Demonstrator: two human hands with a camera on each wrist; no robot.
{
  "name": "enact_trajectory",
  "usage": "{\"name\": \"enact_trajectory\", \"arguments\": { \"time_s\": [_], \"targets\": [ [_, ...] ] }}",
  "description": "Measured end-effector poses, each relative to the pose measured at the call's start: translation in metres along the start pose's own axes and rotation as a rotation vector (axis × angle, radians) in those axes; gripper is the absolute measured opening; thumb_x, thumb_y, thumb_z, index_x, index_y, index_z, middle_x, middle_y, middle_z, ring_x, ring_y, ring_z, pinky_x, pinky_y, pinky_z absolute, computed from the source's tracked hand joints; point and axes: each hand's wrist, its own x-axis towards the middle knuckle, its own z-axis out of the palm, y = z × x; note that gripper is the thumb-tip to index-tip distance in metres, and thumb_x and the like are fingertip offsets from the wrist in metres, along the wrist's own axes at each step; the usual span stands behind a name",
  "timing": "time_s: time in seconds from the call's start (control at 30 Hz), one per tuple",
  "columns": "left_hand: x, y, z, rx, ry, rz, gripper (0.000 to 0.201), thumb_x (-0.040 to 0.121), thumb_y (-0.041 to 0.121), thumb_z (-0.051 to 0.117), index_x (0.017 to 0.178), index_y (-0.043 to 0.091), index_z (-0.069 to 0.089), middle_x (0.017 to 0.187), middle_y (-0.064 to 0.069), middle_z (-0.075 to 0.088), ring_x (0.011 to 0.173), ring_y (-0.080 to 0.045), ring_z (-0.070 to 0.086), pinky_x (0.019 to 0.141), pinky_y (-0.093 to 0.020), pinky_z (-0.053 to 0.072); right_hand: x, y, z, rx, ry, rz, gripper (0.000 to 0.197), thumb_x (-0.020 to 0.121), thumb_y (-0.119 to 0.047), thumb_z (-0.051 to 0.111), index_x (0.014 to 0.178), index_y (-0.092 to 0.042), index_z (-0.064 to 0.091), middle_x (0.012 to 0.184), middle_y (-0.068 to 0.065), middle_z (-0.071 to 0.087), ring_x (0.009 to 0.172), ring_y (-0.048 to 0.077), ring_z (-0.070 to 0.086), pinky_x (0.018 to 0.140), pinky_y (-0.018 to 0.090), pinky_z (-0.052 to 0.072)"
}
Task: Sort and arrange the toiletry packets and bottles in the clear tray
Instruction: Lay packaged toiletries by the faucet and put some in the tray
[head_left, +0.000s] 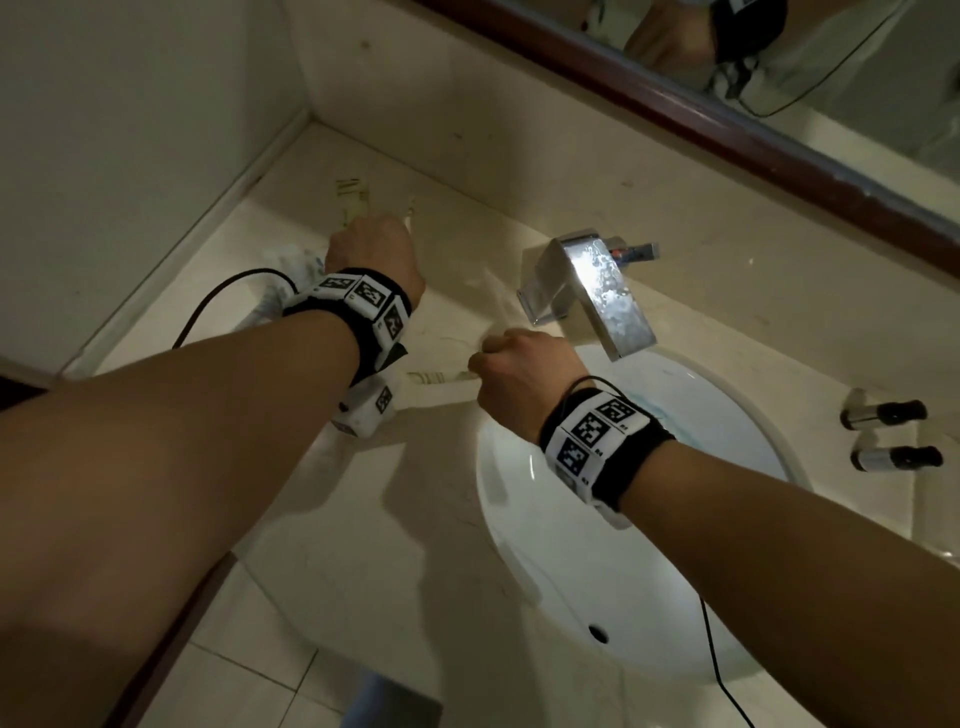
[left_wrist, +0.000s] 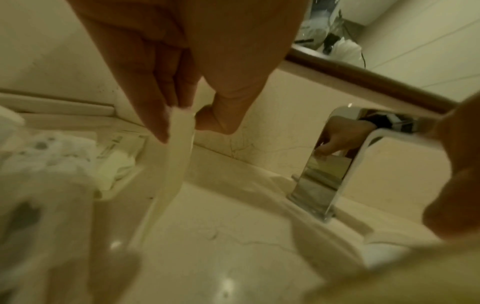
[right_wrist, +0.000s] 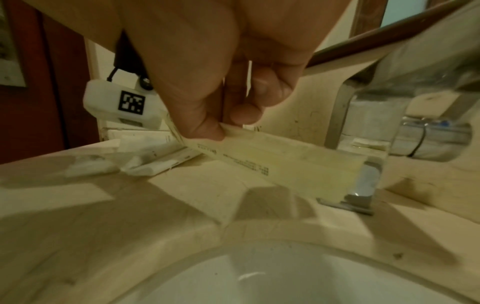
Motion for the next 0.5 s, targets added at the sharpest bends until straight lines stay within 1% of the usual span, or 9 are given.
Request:
{"name": "enact_trajectory", "arguments": {
  "time_s": [0.07, 0.13, 0.2, 0.27, 0.33, 0.4, 0.47, 0.5],
  "targets": [
    [-0.013, 0.002, -0.01, -0.028, 0.011, -0.003, 0.031, 0.081, 0.031, 0.076, 0.092, 0.006, 0.06, 0.103, -0.019, 0.067, 0.095, -0.038, 0.064, 0.07, -0.036, 0.046, -0.01, 0.001, -0.004, 0.034, 0.02, 0.009, 0.025, 0.084, -0.014, 0.052, 0.1, -0.013, 0.071, 0.091, 0.002, 0.063, 0.091, 0.029, 0.06, 0.066, 0.036, 0.052],
    [-0.028, 0.004, -0.019, -0.053, 0.026, -0.003, 0.035, 0.08, 0.033, 0.078, 0.092, 0.005, 0.06, 0.104, -0.02, 0.067, 0.097, -0.039, 0.064, 0.07, -0.037, 0.046, -0.023, 0.0, -0.009, 0.065, 0.064, 0.016, 0.023, 0.081, -0.013, 0.054, 0.095, -0.012, 0.072, 0.086, 0.004, 0.064, 0.085, 0.032, 0.062, 0.066, 0.04, 0.055],
    [-0.044, 0.009, -0.028, -0.078, 0.035, -0.007, 0.035, 0.08, 0.032, 0.078, 0.092, 0.005, 0.059, 0.105, -0.021, 0.067, 0.097, -0.039, 0.064, 0.071, -0.037, 0.047, -0.039, 0.002, -0.011, 0.086, 0.122, 0.028, 0.02, 0.076, -0.011, 0.056, 0.087, -0.01, 0.073, 0.077, 0.005, 0.063, 0.075, 0.034, 0.064, 0.06, 0.04, 0.056],
    [-0.061, 0.014, -0.035, -0.095, 0.043, -0.01, 0.035, 0.08, 0.032, 0.078, 0.088, 0.007, 0.055, 0.105, -0.021, 0.067, 0.097, -0.039, 0.064, 0.068, -0.036, 0.045, -0.057, 0.007, -0.014, 0.153, 0.192, 0.061, 0.019, 0.07, -0.011, 0.059, 0.082, -0.012, 0.074, 0.073, 0.004, 0.064, 0.069, 0.033, 0.063, 0.057, 0.036, 0.054],
    [-0.078, 0.023, -0.041, -0.105, 0.05, -0.014, 0.036, 0.08, 0.033, 0.077, 0.084, 0.008, 0.052, 0.104, -0.019, 0.067, 0.095, -0.037, 0.065, 0.065, -0.034, 0.043, -0.078, 0.013, -0.021, 0.219, 0.198, 0.131, 0.018, 0.071, -0.016, 0.06, 0.083, -0.018, 0.073, 0.077, 0.001, 0.065, 0.073, 0.031, 0.062, 0.061, 0.034, 0.053],
    [-0.097, 0.037, -0.047, -0.119, 0.053, -0.019, 0.036, 0.081, 0.035, 0.076, 0.082, 0.007, 0.053, 0.101, -0.018, 0.067, 0.093, -0.036, 0.065, 0.063, -0.033, 0.042, -0.099, 0.023, -0.026, 0.276, 0.184, 0.209, 0.017, 0.074, -0.022, 0.059, 0.086, -0.022, 0.072, 0.079, 0.0, 0.066, 0.073, 0.028, 0.062, 0.064, 0.034, 0.053],
    [-0.116, 0.054, -0.051, -0.137, 0.058, -0.014, 0.036, 0.08, 0.037, 0.075, 0.085, 0.005, 0.059, 0.101, -0.018, 0.067, 0.092, -0.036, 0.065, 0.063, -0.033, 0.043, -0.123, 0.036, -0.031, 0.322, 0.212, 0.273, 0.018, 0.075, -0.026, 0.059, 0.085, -0.022, 0.073, 0.077, -0.001, 0.067, 0.07, 0.025, 0.062, 0.065, 0.035, 0.055],
    [-0.125, 0.064, -0.053, -0.145, 0.062, -0.007, 0.037, 0.079, 0.037, 0.075, 0.09, 0.004, 0.063, 0.103, -0.018, 0.068, 0.093, -0.036, 0.065, 0.064, -0.032, 0.045, -0.136, 0.043, -0.033, 0.343, 0.233, 0.299, 0.017, 0.075, -0.026, 0.06, 0.085, -0.022, 0.073, 0.076, -0.001, 0.068, 0.069, 0.024, 0.062, 0.064, 0.035, 0.055]
  ]
}}
